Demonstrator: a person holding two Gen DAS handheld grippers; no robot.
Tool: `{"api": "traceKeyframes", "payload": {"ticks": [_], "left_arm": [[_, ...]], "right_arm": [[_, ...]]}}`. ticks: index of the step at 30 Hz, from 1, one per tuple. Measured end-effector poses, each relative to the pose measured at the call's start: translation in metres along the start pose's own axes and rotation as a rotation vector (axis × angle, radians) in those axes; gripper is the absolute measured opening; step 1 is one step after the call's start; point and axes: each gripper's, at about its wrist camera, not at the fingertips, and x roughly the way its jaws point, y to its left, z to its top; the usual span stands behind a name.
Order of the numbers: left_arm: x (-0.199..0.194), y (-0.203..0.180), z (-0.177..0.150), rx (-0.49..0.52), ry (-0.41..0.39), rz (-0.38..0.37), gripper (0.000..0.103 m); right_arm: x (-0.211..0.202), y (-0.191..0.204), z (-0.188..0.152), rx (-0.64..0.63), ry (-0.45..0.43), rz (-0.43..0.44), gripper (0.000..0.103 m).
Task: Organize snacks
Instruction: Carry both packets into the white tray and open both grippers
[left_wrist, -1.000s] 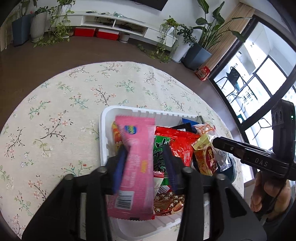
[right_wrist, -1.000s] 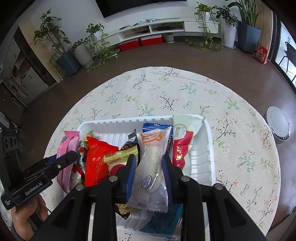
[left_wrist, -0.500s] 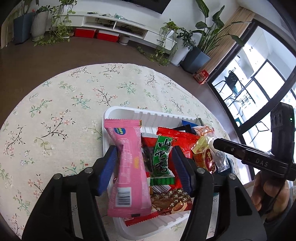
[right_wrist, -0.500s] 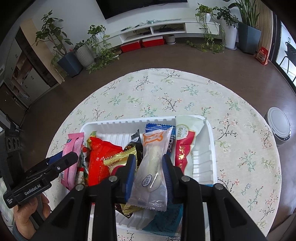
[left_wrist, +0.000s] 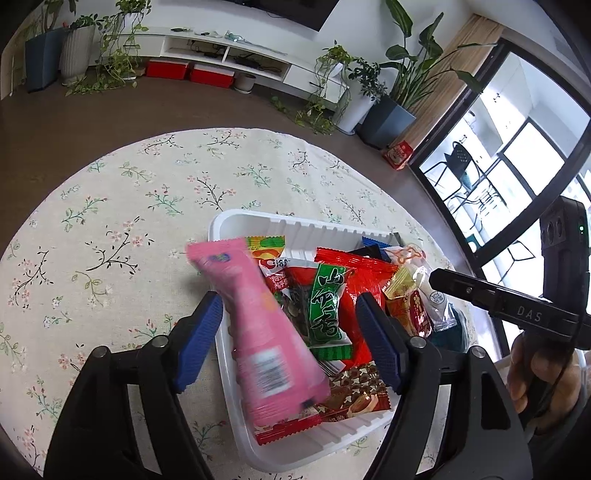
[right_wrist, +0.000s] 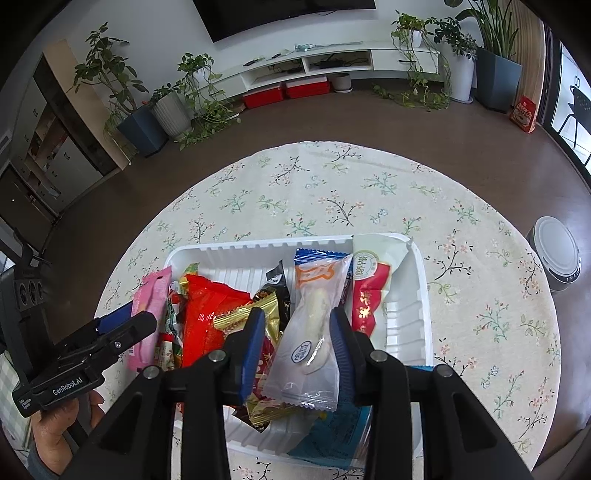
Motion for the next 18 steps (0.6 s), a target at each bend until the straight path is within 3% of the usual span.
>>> {"api": "traceKeyframes", "payload": {"ticks": [14,15,16,17,18], "left_arm": [[-0.013,0.002,-0.004,0.017,-0.036,0.013,0.073],[-0.02,0.002,-0.006,0.017,-0.054,0.026,0.077],[-0.026,0.001,-0.008,0.02,-0.069,0.041,0.081],[-0.035,-0.001,-0.011,0.026,-0.091,0.06,0.093],[-0.044,-0.003,-0.015,0.032,-0.117,0.069,0.103]], "right_arm": [[-0.008,0.002,0.0,0.003,-0.018,0.01,0.04],[-0.012,0.002,0.0,0.006,-0.024,0.016,0.04],[-0.017,0.003,-0.001,0.008,-0.033,0.02,0.046],[-0.023,0.003,-0.003,0.011,-0.044,0.023,0.059],[-0.031,0.003,-0.005,0.016,-0.063,0.028,0.065]]}}
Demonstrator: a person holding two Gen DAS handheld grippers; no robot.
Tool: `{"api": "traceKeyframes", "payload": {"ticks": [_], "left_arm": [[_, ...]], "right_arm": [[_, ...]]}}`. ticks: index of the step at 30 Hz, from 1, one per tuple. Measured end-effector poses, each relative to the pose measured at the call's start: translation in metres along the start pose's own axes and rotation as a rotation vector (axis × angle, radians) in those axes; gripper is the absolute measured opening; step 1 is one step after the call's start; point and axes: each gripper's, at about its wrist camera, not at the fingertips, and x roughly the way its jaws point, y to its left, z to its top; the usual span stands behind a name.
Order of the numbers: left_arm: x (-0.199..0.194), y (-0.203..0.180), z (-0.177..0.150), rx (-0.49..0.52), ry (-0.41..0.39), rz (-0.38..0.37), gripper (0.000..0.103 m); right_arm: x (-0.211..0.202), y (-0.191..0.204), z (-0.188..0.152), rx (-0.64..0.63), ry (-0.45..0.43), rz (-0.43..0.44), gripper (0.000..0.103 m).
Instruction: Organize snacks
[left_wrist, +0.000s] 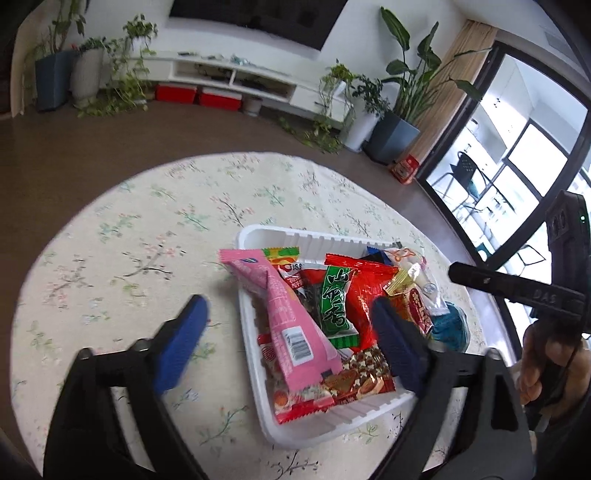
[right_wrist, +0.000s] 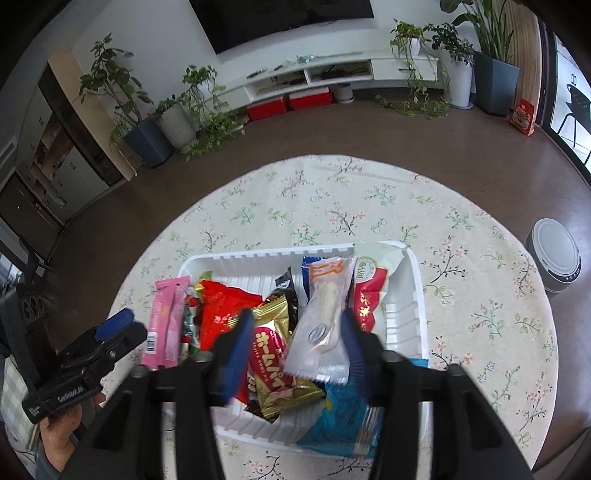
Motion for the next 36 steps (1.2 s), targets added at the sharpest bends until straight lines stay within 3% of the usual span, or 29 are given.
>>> {"api": "traceKeyframes", "payload": {"ticks": [1,5,9,12,15,21,25,29,34,36], "left_arm": [[-0.012,-0.004,-0.004,0.015,-0.037,0.005,0.103],[-0.057,-0.023,-0.024,0.083,-0.151,0.04,0.103],[-0.104,-0.047,-0.05,0.147,-0.259,0.012,0.103],[-0.134,-0.062,-0.067,0.14,-0.272,-0.011,0.103],[-0.161,-0.073,-0.088,0.062,-0.304,0.091,0.103],[-0.191,-0.098,-0.119,0.101,-0.338,0.176,0.103],[-0.194,-0.108,-0.135,0.096,-0.303,0.263,0.103],[-0.197,-0.107,-0.144,0.041,-0.263,0.272,0.103],[-0.195,-0.121,-0.151,0.062,-0.25,0.376,0.103],[-0.188,-0.123,-0.151,0.055,-0.221,0.369,0.103]], "right_arm": [[-0.01,0.0,-0.002,0.006,-0.025,0.008,0.073],[-0.049,0.0,-0.012,0.01,-0.119,0.032,0.085],[-0.088,-0.001,-0.032,0.013,-0.189,0.043,0.087],[-0.111,-0.008,-0.048,0.031,-0.226,0.052,0.088],[-0.14,-0.017,-0.073,0.06,-0.275,0.064,0.09],[-0.176,-0.009,-0.129,0.009,-0.357,-0.002,0.098],[-0.188,-0.004,-0.16,-0.011,-0.394,-0.038,0.098],[-0.19,0.004,-0.173,-0.036,-0.407,-0.072,0.098],[-0.187,0.005,-0.179,-0.035,-0.399,-0.072,0.098],[-0.186,0.005,-0.18,-0.032,-0.394,-0.077,0.098]]}}
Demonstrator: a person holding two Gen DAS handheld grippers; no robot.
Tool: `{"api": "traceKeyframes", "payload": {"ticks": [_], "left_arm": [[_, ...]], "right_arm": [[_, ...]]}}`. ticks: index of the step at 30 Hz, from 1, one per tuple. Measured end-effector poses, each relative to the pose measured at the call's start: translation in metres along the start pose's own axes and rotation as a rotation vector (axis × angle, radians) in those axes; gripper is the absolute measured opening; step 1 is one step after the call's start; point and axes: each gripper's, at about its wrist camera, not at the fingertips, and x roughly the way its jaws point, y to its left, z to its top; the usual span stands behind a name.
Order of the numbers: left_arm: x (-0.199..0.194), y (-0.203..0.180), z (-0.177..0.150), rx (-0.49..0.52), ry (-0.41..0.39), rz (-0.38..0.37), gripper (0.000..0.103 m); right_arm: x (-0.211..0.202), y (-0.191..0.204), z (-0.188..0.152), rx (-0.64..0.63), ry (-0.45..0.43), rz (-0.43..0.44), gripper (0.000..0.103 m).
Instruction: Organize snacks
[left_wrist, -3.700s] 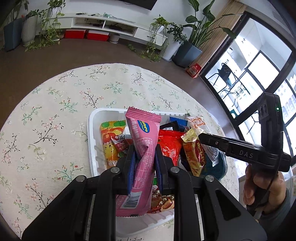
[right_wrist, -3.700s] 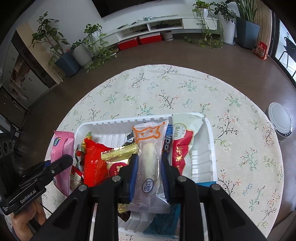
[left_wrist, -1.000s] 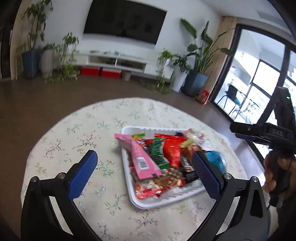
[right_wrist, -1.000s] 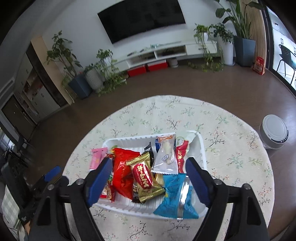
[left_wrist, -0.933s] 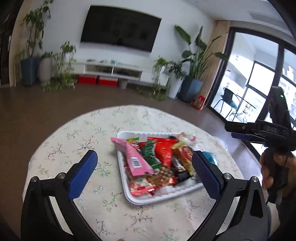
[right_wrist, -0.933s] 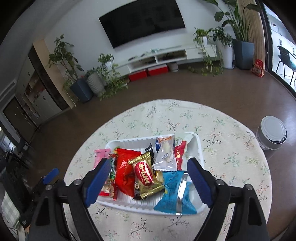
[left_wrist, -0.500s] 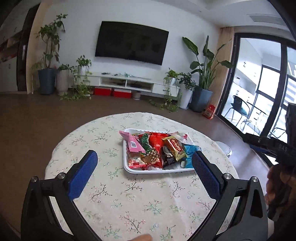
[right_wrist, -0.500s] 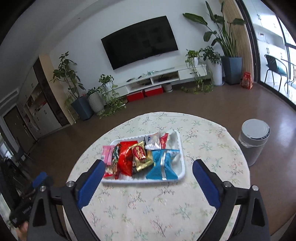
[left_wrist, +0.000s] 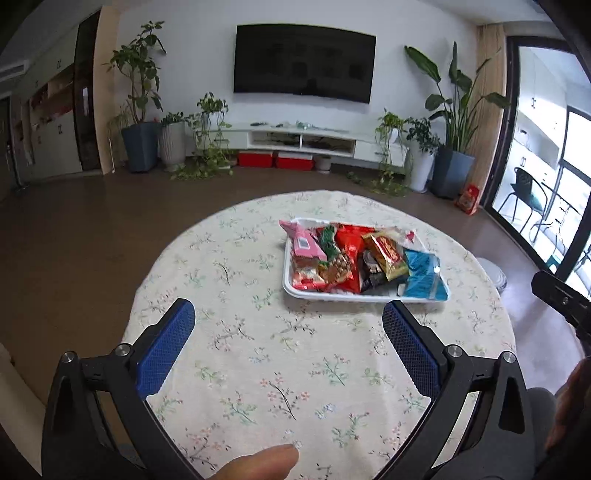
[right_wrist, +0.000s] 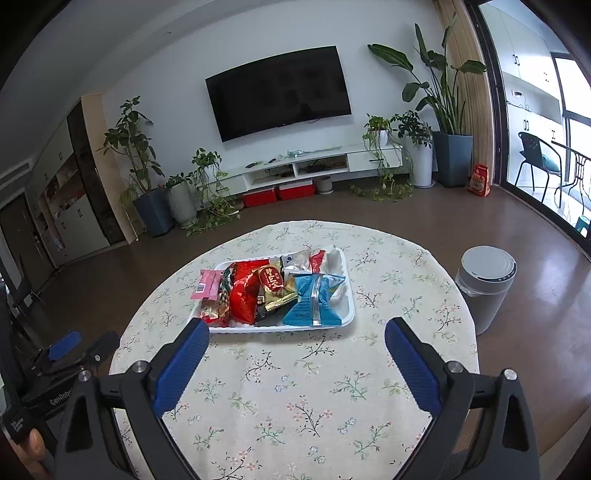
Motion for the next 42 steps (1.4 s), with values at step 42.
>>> {"api": "traceKeyframes", "payload": {"ticks": [42], "left_arm": [[0.02,-0.022,-0.003,0.046,0.048,0.019,0.103]], "right_arm": [[0.021,0.019,-0.022,-0.08,0.122,-0.102,0.098]]}}
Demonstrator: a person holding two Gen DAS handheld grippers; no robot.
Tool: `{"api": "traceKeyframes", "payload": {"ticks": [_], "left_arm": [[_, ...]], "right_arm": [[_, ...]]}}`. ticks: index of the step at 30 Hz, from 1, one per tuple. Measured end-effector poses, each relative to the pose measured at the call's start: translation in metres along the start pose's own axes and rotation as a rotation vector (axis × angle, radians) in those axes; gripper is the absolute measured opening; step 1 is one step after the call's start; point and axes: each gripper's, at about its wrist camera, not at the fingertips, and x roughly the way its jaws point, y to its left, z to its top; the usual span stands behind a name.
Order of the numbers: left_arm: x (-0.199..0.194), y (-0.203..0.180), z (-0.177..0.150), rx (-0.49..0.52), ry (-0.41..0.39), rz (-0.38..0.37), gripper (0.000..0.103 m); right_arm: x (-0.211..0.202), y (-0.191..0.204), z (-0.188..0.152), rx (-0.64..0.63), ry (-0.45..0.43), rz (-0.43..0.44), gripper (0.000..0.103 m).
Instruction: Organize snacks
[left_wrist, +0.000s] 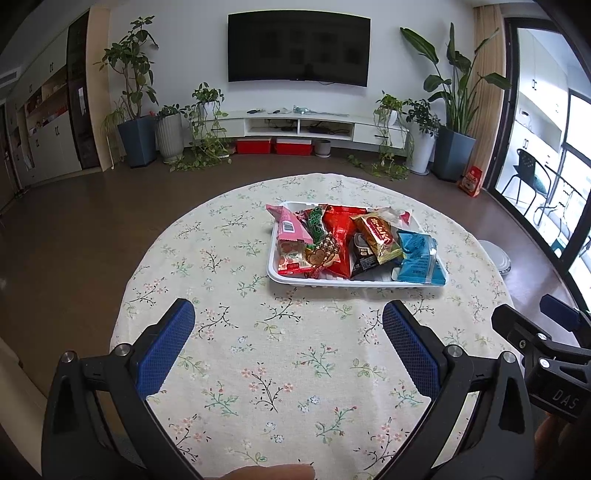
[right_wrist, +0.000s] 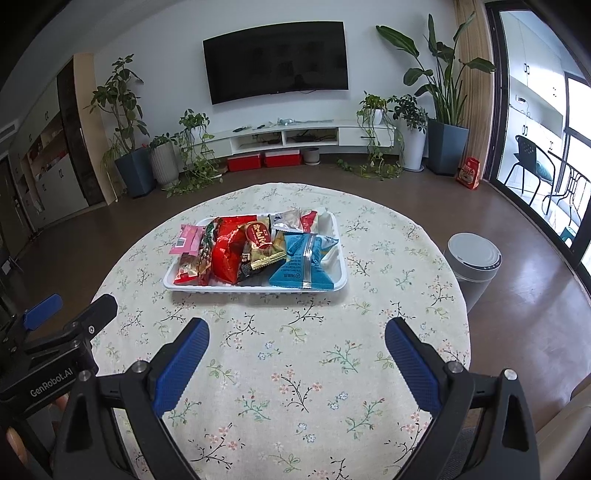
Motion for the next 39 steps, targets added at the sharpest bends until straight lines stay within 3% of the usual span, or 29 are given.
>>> {"api": "traceKeyframes", "payload": {"ticks": [39], "left_arm": [[0.0067,-0.0008,-0.0058,0.005,0.01,-0.003,0.103]], "right_arm": [[0.0034,0.001,-0.0036,-0.003,0.014,0.002,0.098]]}}
